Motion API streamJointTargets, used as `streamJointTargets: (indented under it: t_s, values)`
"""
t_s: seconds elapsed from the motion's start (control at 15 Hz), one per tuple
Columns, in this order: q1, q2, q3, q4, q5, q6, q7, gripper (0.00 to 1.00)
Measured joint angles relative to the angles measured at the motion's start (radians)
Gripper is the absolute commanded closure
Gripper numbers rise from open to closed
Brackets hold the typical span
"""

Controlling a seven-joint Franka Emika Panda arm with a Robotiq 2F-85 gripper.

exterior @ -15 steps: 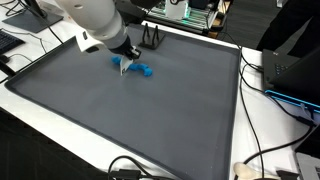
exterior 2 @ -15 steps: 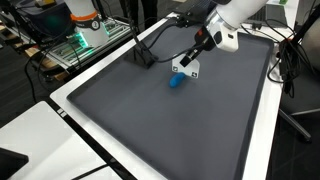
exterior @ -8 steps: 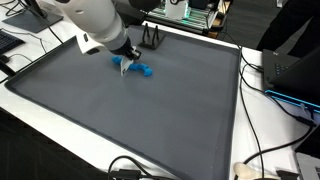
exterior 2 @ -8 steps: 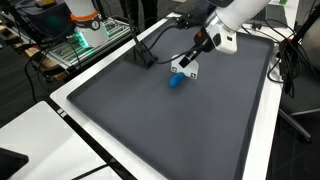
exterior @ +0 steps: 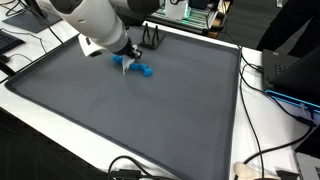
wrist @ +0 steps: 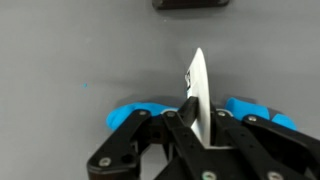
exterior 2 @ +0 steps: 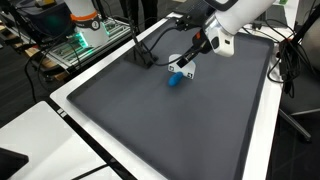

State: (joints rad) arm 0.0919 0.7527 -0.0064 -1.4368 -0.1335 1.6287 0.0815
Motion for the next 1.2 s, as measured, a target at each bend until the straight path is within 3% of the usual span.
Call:
streamJointTargets:
  t_s: [1.2]
  values:
    - [-0.004, 0.002, 0.000, -0.004, 0.000, -0.055, -0.008, 0.98]
